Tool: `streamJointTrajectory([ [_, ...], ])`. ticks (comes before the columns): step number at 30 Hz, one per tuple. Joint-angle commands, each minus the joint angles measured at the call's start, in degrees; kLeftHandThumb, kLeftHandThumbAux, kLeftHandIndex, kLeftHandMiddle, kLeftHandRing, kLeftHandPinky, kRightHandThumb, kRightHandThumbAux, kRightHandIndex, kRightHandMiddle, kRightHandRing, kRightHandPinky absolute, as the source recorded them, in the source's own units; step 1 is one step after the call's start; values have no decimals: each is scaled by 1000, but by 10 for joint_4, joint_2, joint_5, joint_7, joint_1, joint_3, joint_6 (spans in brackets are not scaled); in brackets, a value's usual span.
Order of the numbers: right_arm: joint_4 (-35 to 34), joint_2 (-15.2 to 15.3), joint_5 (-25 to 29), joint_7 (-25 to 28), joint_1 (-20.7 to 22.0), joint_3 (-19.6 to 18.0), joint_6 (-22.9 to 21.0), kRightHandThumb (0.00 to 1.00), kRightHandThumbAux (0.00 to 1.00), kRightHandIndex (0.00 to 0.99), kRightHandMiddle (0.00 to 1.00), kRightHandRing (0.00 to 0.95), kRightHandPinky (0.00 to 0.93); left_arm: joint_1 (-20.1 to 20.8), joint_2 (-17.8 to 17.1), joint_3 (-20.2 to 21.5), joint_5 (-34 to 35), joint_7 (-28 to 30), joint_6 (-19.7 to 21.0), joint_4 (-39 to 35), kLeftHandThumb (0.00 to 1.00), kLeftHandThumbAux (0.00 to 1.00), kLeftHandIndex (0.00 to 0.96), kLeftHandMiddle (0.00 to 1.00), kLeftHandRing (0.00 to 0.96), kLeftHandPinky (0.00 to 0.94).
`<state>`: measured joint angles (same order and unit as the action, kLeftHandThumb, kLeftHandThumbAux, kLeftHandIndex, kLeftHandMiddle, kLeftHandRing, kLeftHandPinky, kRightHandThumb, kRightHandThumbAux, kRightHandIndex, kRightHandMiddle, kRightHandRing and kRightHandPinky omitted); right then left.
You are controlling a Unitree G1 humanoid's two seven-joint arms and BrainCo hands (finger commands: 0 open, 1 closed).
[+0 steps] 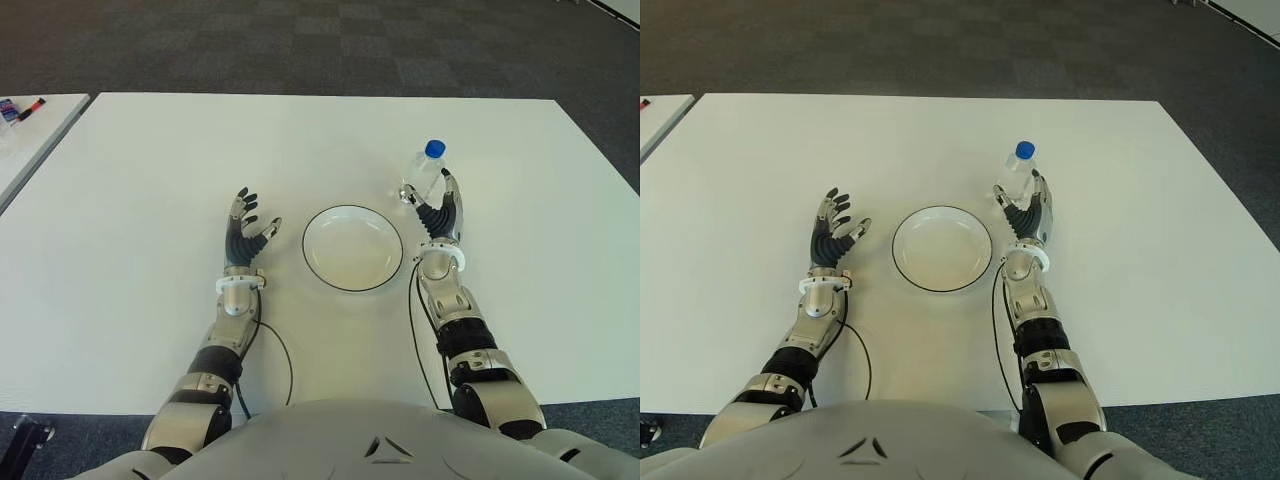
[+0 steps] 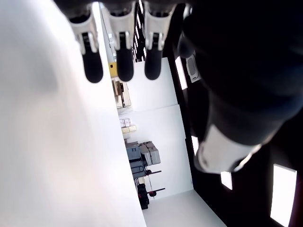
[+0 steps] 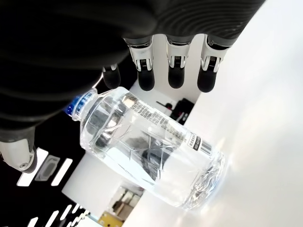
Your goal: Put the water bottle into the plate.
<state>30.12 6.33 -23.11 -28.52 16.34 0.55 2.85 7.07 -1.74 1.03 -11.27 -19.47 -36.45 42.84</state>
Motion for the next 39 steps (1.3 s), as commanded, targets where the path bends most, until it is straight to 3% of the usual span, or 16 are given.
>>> streamJointTrajectory([
  [1, 10, -1, 15, 12, 9, -3, -12, 491, 430, 0, 0, 13, 97, -3, 1, -4, 2, 7, 2, 2, 224, 808, 93, 175, 180, 220],
  [32, 17, 2, 22, 11, 29, 0, -19, 492, 442, 0, 0, 14, 99, -12, 1, -6, -1, 7, 17, -13, 220, 805, 99, 181, 192, 253],
  [39, 12, -1, 26, 13, 27, 0, -24, 487, 441, 0, 0, 11, 95, -16, 0, -5, 2, 14, 24, -21, 216, 794, 95, 176, 185, 217],
])
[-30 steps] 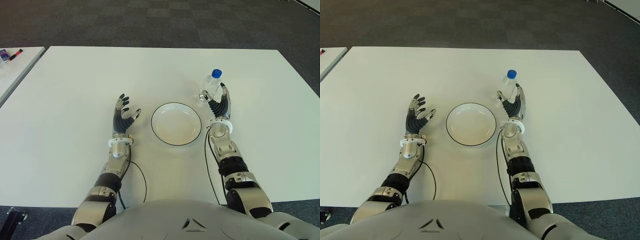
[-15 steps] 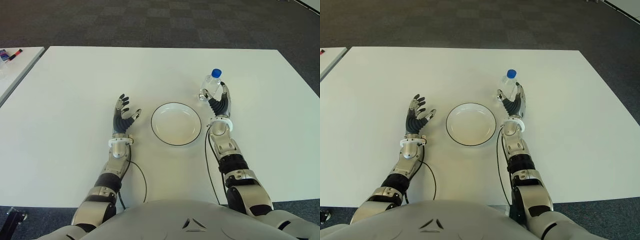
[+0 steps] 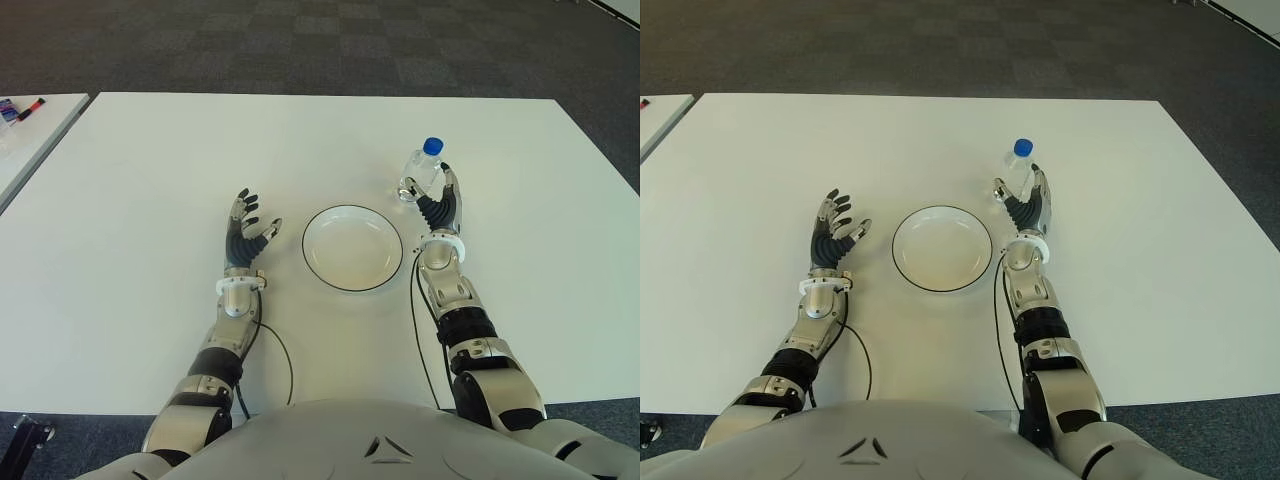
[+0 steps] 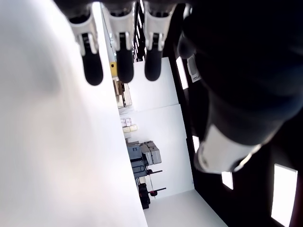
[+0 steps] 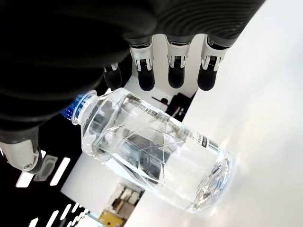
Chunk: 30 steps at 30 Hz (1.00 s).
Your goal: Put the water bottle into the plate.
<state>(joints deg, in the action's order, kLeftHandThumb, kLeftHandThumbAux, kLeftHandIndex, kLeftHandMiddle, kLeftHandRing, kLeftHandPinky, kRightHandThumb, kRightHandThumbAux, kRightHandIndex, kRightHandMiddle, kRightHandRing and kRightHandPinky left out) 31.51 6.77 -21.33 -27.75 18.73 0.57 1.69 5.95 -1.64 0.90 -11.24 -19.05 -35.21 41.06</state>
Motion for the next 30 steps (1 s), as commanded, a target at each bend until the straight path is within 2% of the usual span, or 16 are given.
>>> streamJointTrajectory([
  [1, -2, -5, 9, 5, 3, 0, -12, 487, 441, 0, 0, 11, 94, -6, -1, -4, 1, 10, 13, -5, 215, 793, 95, 175, 184, 214],
  [9, 16, -7, 15, 0, 10, 0, -4, 486, 434, 0, 0, 9, 96, -10, -3, -3, -3, 7, 22, -14, 206, 781, 87, 161, 169, 218],
  [26, 60, -18, 20, -31, 43, -6, -13, 498, 383, 0, 0, 0, 74, -11, -12, -1, -9, -1, 6, -4, 213, 770, 88, 170, 174, 207],
  [30, 66, -20, 17, -37, 47, -3, -14, 506, 389, 0, 0, 0, 84, -12, -12, 0, -9, -1, 3, -4, 225, 781, 93, 182, 189, 239],
])
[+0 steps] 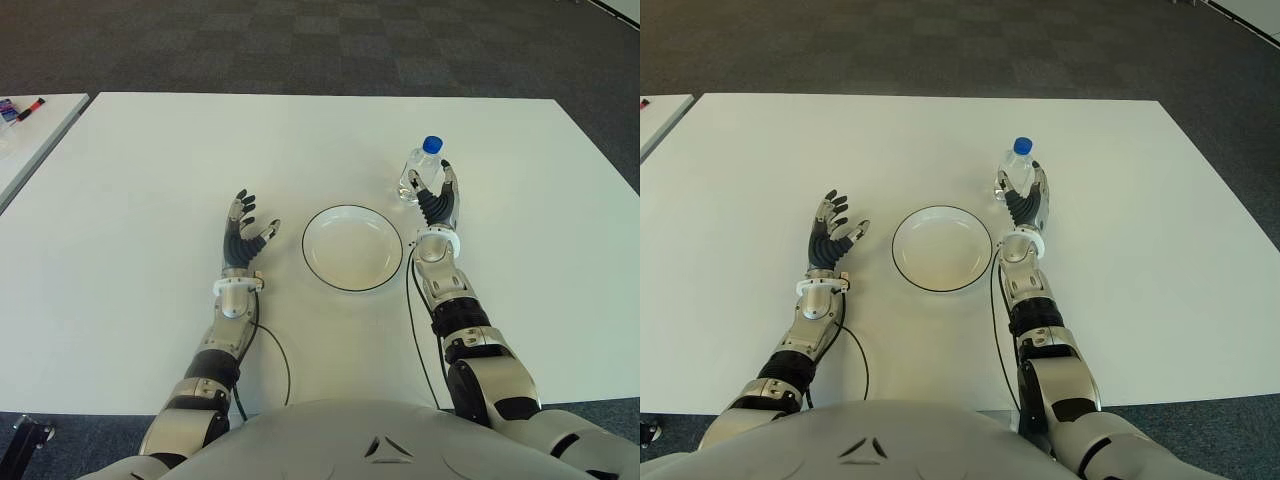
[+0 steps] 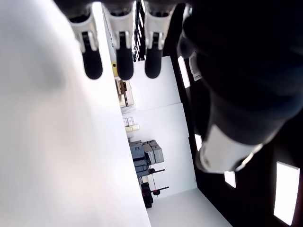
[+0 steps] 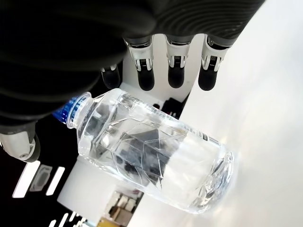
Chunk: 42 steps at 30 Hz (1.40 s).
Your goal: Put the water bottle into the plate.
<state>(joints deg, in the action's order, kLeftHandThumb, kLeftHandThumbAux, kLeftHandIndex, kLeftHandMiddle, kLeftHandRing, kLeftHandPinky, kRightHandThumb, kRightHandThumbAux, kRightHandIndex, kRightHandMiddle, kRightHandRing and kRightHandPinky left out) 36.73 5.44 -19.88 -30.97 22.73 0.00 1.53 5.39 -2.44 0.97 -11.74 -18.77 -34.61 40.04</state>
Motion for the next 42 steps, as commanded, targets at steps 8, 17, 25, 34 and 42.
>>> streamJointTrajectory([
  [8, 23, -10, 2, -9, 14, 6, -8, 515, 392, 0, 0, 0, 83, -2, -7, 2, -3, -6, -11, 17, 221, 788, 103, 197, 206, 242],
  [17, 50, -11, 2, -17, 32, 10, 1, 513, 390, 0, 0, 1, 99, 1, -11, 2, -9, -13, -19, 27, 194, 785, 107, 191, 194, 219],
  [25, 64, -12, 5, -25, 41, 11, 8, 521, 397, 0, 0, 2, 98, 3, -11, 4, -4, -11, -27, 35, 213, 797, 118, 206, 213, 251],
  [34, 86, -12, 4, -33, 56, 13, 11, 522, 401, 0, 0, 9, 106, 5, -13, 5, -5, -13, -35, 41, 215, 795, 123, 211, 219, 245],
  [42, 123, -10, 11, -25, 77, 11, 14, 533, 394, 0, 0, 15, 119, 6, -14, 5, -1, -7, -36, 45, 213, 790, 115, 197, 202, 227],
])
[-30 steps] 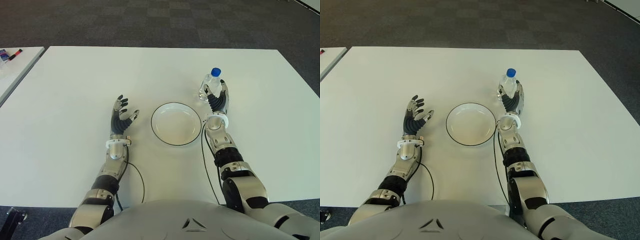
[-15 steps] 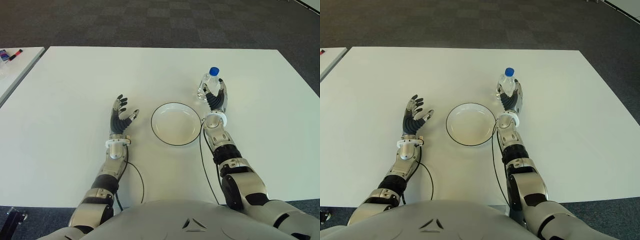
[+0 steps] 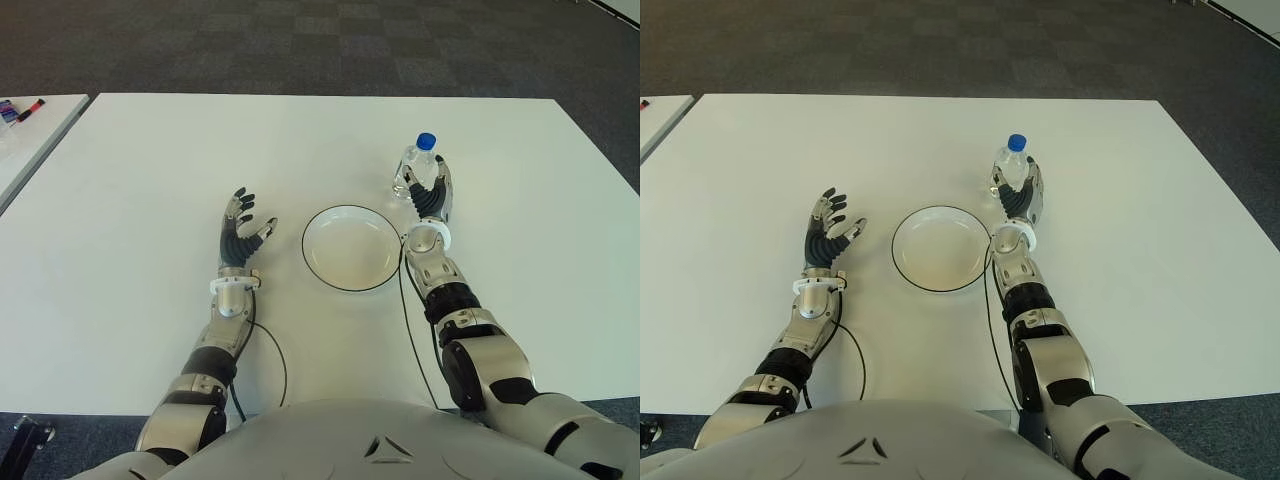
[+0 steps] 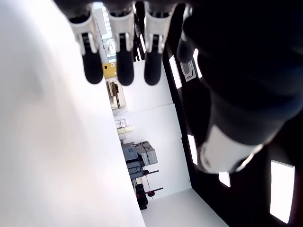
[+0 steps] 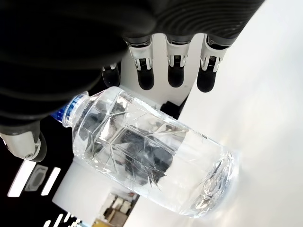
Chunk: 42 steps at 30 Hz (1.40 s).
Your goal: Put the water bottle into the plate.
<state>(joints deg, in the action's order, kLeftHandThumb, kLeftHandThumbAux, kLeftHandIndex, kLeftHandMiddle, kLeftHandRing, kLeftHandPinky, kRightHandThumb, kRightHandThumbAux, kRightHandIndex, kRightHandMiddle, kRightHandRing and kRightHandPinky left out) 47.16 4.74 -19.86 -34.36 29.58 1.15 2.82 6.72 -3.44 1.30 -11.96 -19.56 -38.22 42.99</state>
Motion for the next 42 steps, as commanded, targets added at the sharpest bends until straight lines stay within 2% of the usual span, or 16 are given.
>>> streamJointTrajectory([
  [1, 20, -3, 12, 9, 10, 0, 2, 534, 393, 0, 0, 14, 120, -8, -4, 2, 2, 2, 0, 15, 213, 789, 115, 196, 202, 226],
  [10, 44, 0, 13, 8, 29, 4, 6, 537, 385, 0, 0, 7, 111, -4, -4, 3, 11, 6, -4, 21, 222, 792, 110, 189, 196, 230],
  [21, 128, 13, 16, 16, 99, 4, -4, 497, 384, 0, 0, 16, 125, -7, -3, 1, 15, 14, 0, 15, 236, 795, 112, 188, 191, 225],
  [42, 171, 21, 18, 35, 129, 17, 10, 459, 425, 0, 0, 17, 114, -13, -1, 2, 8, 1, 0, 10, 209, 792, 114, 184, 187, 213],
])
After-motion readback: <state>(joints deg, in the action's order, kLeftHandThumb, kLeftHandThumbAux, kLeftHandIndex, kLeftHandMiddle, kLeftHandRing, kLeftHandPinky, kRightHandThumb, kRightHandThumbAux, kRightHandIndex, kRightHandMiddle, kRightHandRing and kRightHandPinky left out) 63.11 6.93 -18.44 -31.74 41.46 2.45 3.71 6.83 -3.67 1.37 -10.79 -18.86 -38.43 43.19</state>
